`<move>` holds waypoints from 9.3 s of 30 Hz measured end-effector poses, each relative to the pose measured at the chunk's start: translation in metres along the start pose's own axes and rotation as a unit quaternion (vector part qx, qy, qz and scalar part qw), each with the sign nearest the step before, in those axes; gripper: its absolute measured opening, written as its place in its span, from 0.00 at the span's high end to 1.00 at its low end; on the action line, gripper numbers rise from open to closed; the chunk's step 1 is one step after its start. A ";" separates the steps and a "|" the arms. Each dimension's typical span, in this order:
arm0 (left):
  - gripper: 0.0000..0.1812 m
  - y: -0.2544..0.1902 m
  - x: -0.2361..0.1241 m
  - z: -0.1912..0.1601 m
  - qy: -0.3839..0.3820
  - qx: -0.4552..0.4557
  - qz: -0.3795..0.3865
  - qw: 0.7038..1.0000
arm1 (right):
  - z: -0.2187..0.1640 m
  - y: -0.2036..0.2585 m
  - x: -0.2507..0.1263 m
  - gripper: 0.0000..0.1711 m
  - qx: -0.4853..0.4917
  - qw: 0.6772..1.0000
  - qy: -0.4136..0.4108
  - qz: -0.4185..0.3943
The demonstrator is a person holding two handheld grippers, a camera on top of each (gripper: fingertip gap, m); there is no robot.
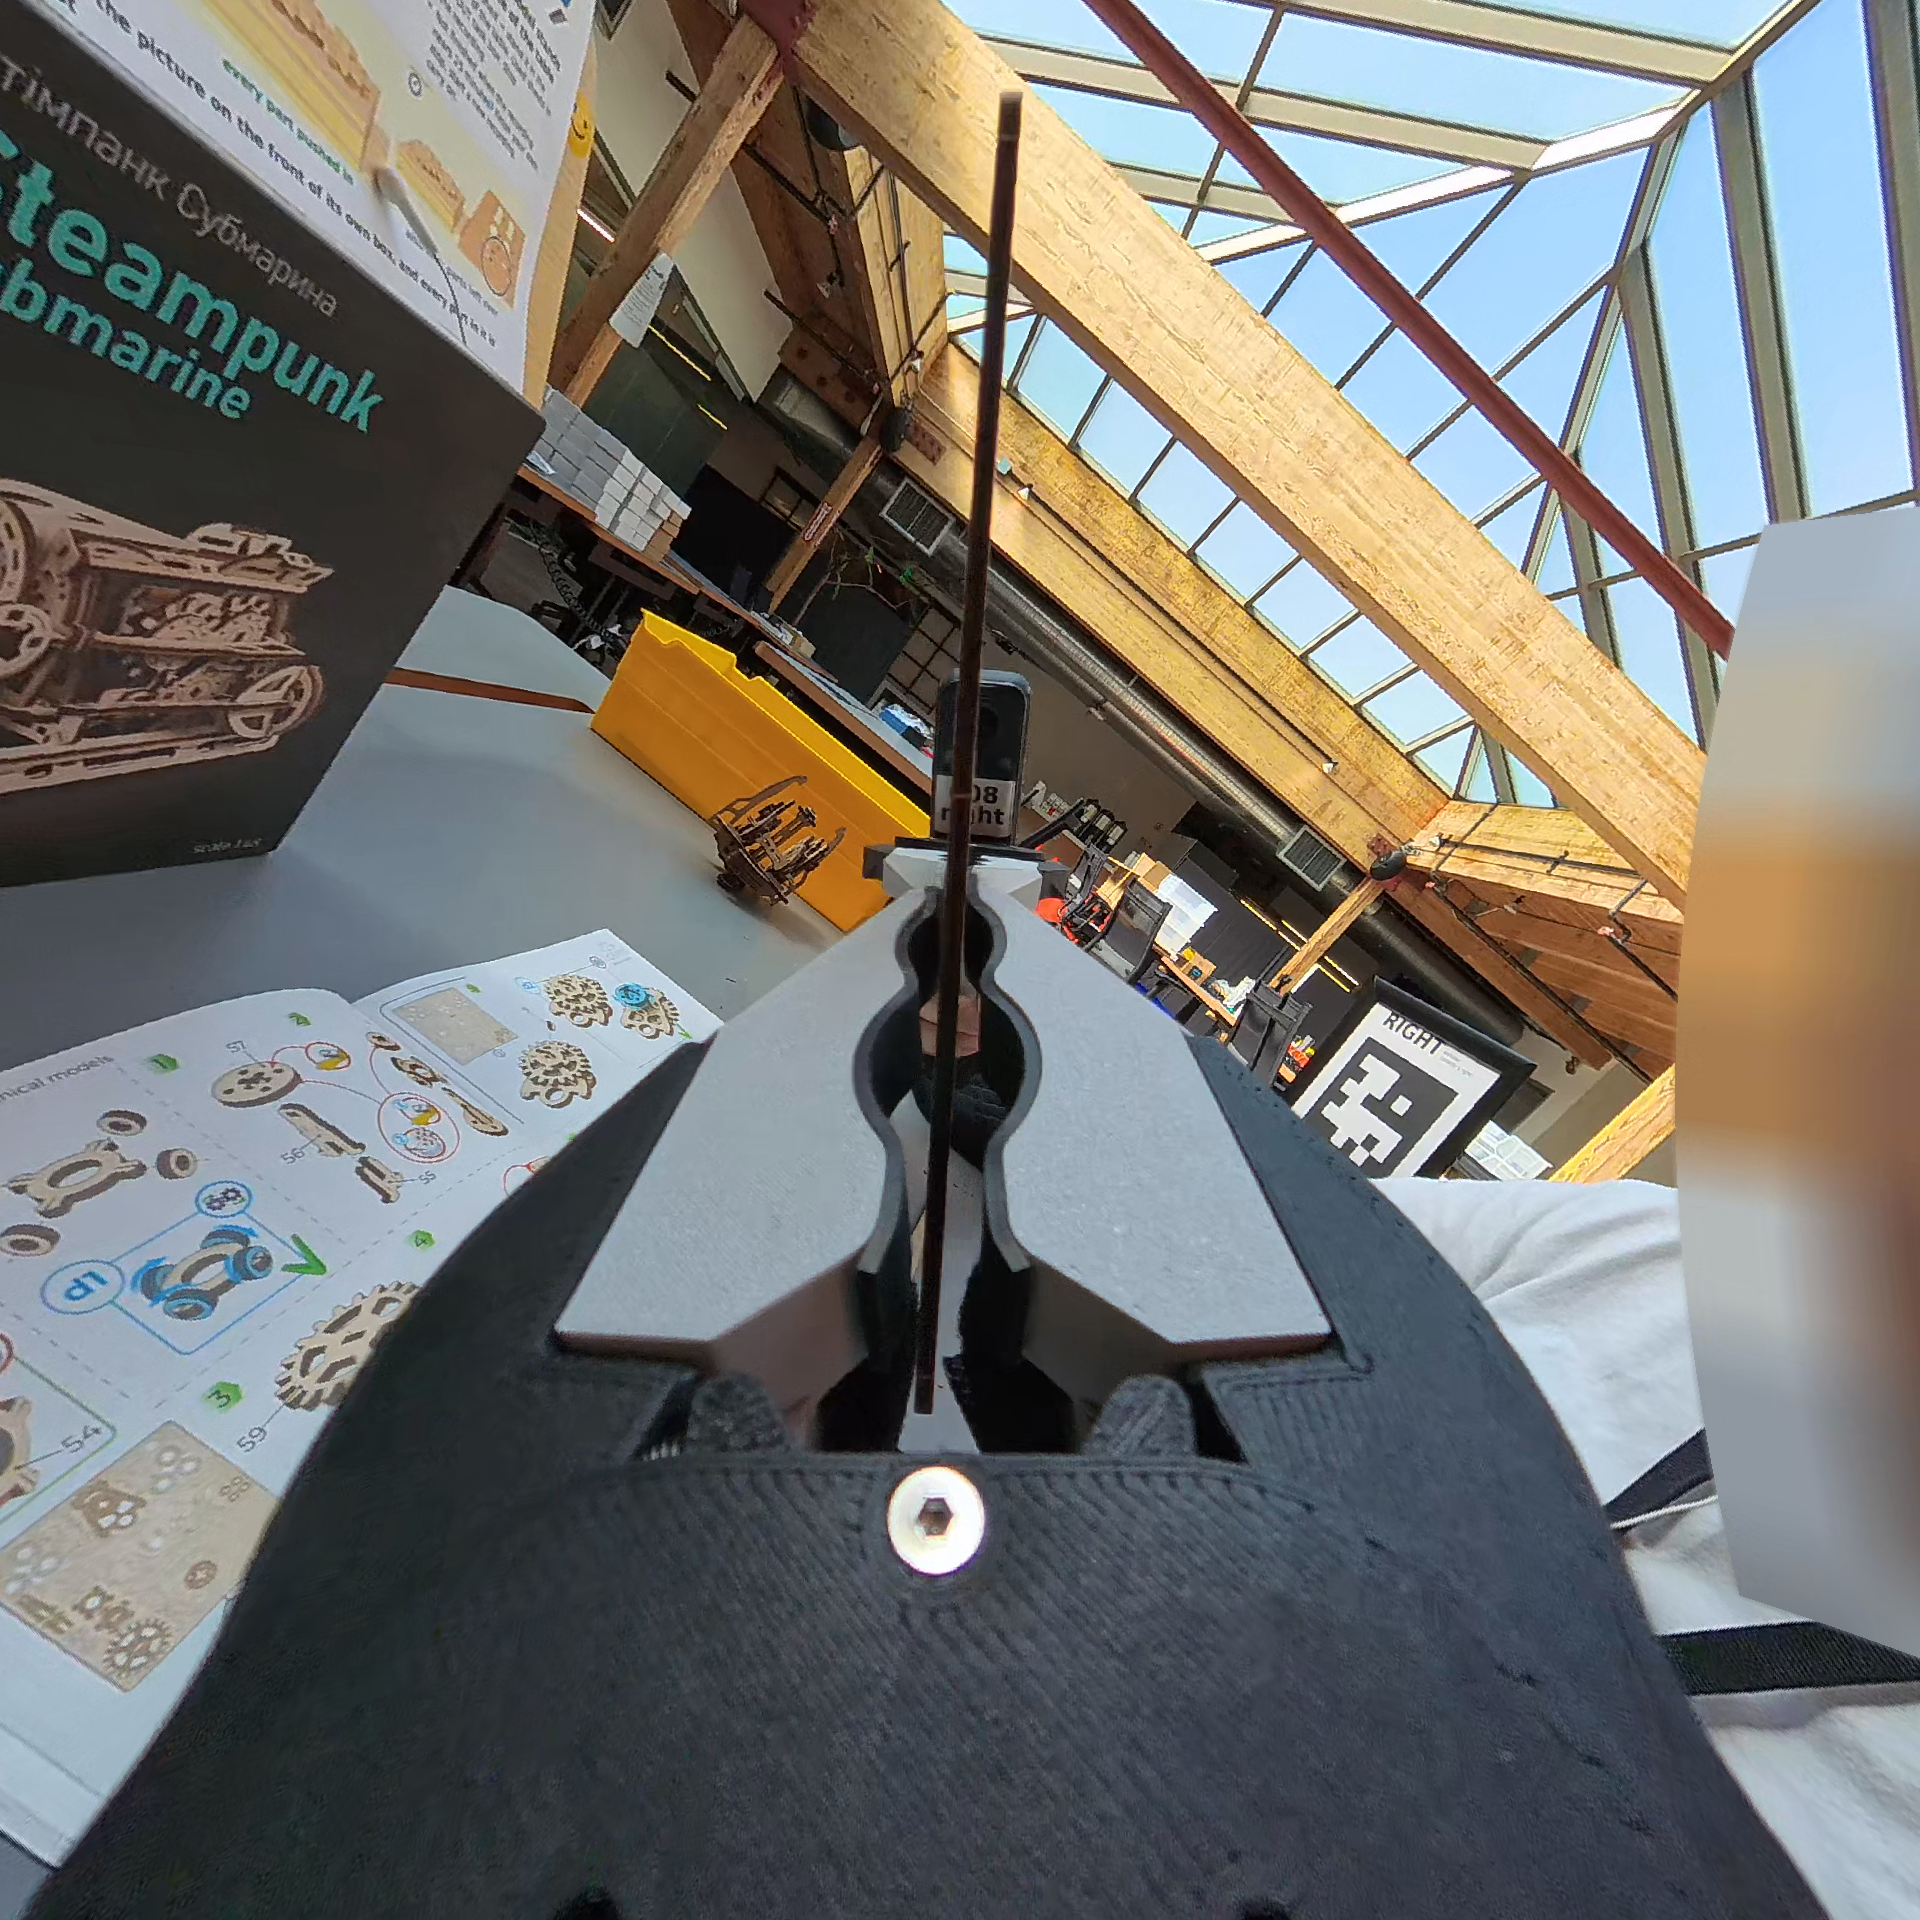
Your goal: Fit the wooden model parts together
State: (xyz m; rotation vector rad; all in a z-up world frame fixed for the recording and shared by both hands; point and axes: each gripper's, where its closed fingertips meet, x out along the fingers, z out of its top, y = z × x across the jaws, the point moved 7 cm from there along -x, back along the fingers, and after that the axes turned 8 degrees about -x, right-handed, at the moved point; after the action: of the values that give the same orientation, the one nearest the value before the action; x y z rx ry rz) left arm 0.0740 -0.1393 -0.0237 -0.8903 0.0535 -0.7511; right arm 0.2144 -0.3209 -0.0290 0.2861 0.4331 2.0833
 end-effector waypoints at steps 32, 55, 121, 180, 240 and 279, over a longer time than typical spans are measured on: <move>0.58 0.007 -0.006 0.003 0.017 0.016 0.004 1.000 | 0.018 -0.017 -0.031 1.00 0.117 0.987 -0.109 -0.020; 0.84 -0.006 0.026 -0.034 0.123 0.010 -0.053 0.991 | 0.010 0.008 -0.001 0.99 0.082 0.993 -0.079 0.018; 1.00 -0.033 0.049 -0.050 0.002 0.085 0.004 0.996 | 0.011 0.041 0.026 0.89 0.076 0.985 -0.135 0.079; 0.99 -0.027 0.048 -0.050 0.014 0.126 0.075 0.989 | -0.009 0.031 0.033 0.96 -0.029 0.999 0.012 -0.016; 0.99 -0.024 0.050 -0.056 0.000 0.126 0.099 0.987 | -0.012 0.027 0.031 0.95 -0.071 0.996 0.043 -0.016; 0.89 -0.022 0.044 -0.046 0.032 0.090 0.024 0.995 | 0.003 0.031 0.017 0.99 -0.027 0.999 0.007 0.022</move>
State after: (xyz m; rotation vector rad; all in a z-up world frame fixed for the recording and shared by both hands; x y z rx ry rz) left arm 0.0791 -0.2066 -0.0265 -0.6905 0.0619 -0.7274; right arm 0.1826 -0.3204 -0.0127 0.2512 0.3807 2.1379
